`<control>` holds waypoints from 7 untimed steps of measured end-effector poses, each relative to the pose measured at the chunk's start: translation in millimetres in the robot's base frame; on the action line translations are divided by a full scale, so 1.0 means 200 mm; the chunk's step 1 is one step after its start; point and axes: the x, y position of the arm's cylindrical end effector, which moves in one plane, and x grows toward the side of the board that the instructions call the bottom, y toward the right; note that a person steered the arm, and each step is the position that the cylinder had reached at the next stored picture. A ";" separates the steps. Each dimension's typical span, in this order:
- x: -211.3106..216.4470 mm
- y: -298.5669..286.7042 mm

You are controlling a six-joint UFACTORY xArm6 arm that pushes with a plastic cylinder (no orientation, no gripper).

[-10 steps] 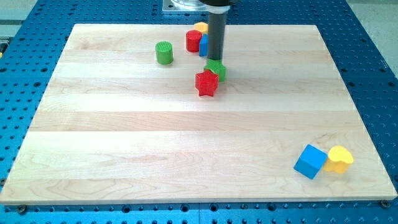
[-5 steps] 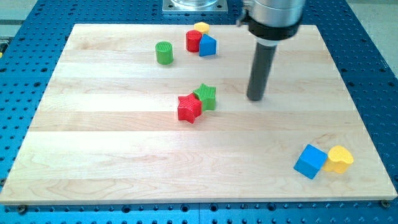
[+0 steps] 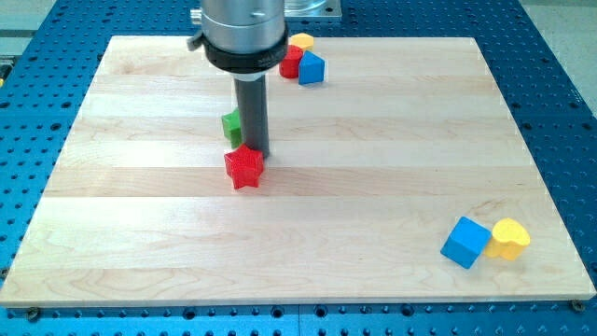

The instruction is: Place the green star and the red star in a vertical line

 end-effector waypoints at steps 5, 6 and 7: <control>0.15 0.06; -0.17 0.31; -0.49 0.55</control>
